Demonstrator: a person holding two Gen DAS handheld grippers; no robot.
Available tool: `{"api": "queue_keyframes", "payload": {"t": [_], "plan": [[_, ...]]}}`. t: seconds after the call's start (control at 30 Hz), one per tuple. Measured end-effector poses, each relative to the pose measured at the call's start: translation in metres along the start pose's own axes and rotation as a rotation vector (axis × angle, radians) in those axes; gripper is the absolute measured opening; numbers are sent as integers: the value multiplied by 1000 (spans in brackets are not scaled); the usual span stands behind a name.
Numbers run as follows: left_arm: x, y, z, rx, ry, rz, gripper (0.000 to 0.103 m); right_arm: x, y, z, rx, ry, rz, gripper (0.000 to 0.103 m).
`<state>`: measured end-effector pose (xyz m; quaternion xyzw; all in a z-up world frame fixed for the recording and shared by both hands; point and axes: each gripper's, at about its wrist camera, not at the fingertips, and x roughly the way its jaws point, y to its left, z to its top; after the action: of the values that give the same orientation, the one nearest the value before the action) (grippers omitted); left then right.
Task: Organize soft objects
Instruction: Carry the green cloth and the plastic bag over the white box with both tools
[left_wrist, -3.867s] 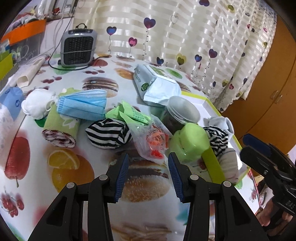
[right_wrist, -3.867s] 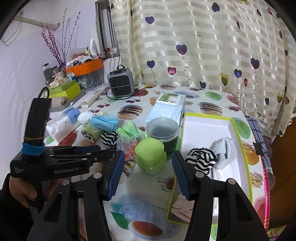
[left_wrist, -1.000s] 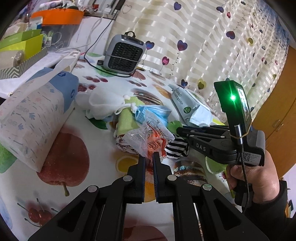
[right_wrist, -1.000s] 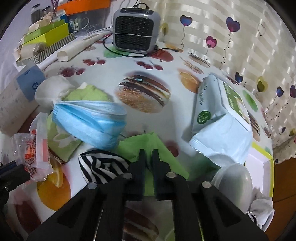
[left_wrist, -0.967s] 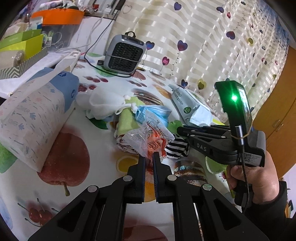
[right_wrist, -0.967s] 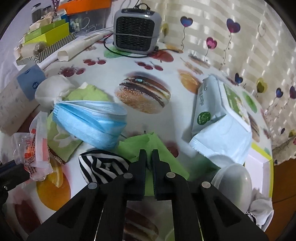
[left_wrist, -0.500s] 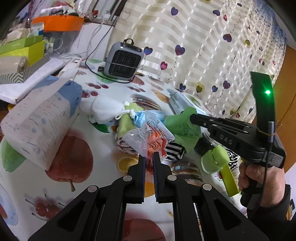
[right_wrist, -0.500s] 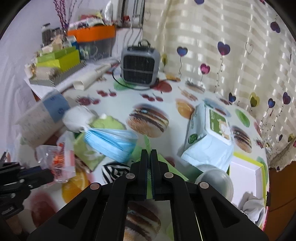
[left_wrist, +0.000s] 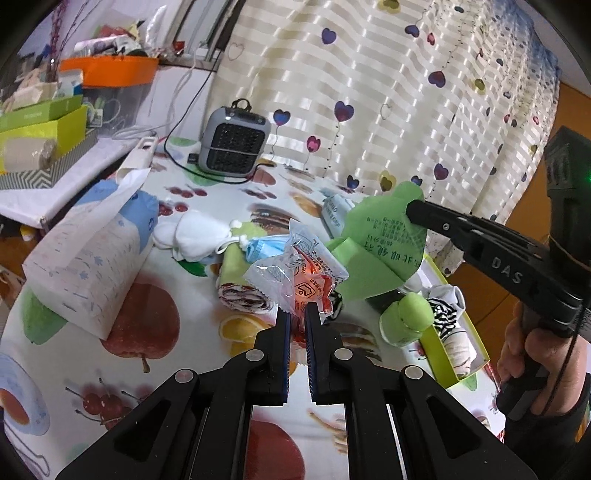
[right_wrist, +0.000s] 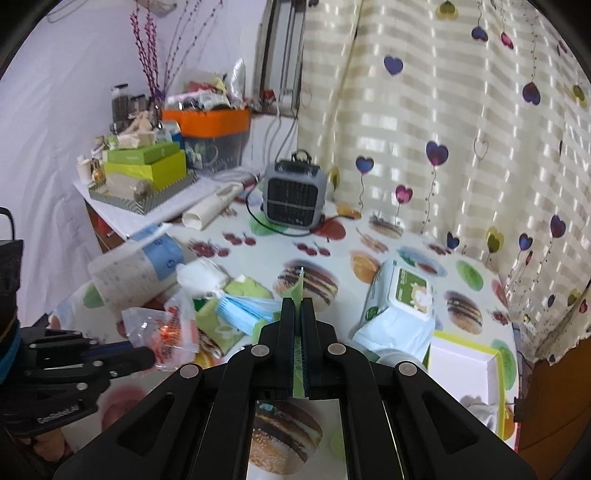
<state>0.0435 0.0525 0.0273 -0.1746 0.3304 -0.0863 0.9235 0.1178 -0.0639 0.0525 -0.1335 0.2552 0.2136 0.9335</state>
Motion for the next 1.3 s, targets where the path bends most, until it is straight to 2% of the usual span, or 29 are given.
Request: {"api": "queue_keyframes", "payload": {"t": [0.73, 1.3], "plan": [[-13, -62, 4, 116, -1, -22, 7, -66, -17, -20, 31, -95, -17, 3], [12, -106, 9, 195, 34, -71, 7, -81, -56, -34, 88, -113, -73, 3]]}}
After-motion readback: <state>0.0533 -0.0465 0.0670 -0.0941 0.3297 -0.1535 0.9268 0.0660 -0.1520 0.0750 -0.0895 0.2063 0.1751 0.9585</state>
